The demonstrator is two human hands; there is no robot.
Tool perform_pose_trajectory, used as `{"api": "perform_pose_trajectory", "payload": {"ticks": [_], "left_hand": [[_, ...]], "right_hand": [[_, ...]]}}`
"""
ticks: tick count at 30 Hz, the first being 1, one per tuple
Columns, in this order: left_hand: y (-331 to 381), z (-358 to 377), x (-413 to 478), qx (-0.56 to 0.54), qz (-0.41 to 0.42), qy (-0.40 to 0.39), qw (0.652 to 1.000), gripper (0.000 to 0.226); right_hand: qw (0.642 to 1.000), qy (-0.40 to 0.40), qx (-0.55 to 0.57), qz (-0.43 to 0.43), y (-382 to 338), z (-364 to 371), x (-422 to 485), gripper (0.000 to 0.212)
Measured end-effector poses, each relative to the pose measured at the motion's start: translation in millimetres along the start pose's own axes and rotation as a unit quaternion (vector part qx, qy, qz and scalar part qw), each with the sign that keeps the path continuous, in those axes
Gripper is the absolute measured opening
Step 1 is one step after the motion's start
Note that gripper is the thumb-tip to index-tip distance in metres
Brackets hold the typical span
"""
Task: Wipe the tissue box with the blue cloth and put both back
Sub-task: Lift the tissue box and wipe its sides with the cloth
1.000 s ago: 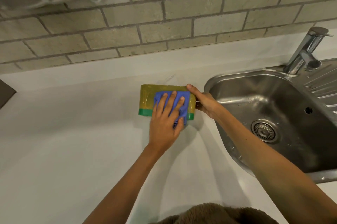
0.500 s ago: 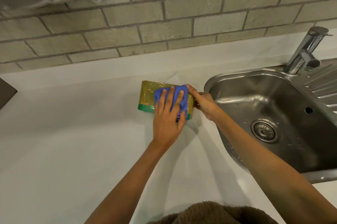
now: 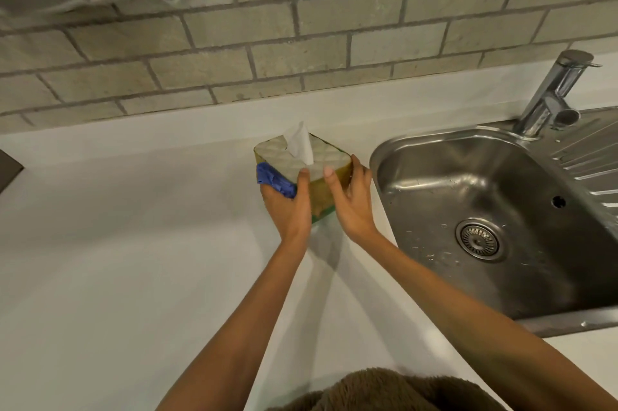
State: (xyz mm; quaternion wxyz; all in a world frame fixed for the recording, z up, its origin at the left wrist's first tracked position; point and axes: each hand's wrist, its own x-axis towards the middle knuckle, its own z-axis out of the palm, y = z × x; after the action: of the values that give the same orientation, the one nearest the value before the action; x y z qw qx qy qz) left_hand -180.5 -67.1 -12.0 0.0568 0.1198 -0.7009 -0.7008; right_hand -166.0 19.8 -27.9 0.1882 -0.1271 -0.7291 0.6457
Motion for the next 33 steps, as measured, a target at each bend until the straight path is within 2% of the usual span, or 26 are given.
{"api": "perform_pose_trajectory", "payload": {"ticks": [2,4,11,21,24,27,30,33], "left_hand": [[-6.4,-6.3,1.7,0.001,-0.060,0.012,0.998,0.056],[-11.8,-11.4,2.0,-0.003,-0.085,0.025,0.996,0.048],[-11.1,-23.1,8.9,0.005,-0.053,0.088,0.995,0.035],[-6.8,-12.9,-5.1,-0.063,-0.145,0.120,0.980,0.067],[-5.5,-22.6,8.4,-0.064,-0.178,0.087,0.978,0.067],[-3.7,-37.6,29.9,-0.056,-0.168,0.017,0.984,0.061],[-2.9,-53.1,47.2,-0.038,-0.144,-0.053,0.987,0.057],[-2.1,-67.8,58.3,-0.039,-0.115,-0.092,0.988,0.051]], "right_hand": [[1.000,0.000,-0.011,-0.022,6.5,3.4,-10.9,0.071],[0.999,-0.006,-0.019,-0.039,11.1,5.8,-20.7,0.073],[0.995,-0.027,-0.032,-0.088,21.1,12.2,-52.4,0.083],[0.993,-0.074,-0.013,-0.094,19.2,10.7,-78.5,0.087],[0.986,-0.114,-0.043,-0.111,20.6,13.5,-91.1,0.085],[0.983,-0.119,-0.069,-0.124,20.8,16.0,-97.2,0.076],[0.990,-0.055,-0.030,-0.126,16.9,5.1,-81.1,0.049],[0.993,0.051,0.002,-0.105,16.1,-18.0,-44.8,0.026]]}}
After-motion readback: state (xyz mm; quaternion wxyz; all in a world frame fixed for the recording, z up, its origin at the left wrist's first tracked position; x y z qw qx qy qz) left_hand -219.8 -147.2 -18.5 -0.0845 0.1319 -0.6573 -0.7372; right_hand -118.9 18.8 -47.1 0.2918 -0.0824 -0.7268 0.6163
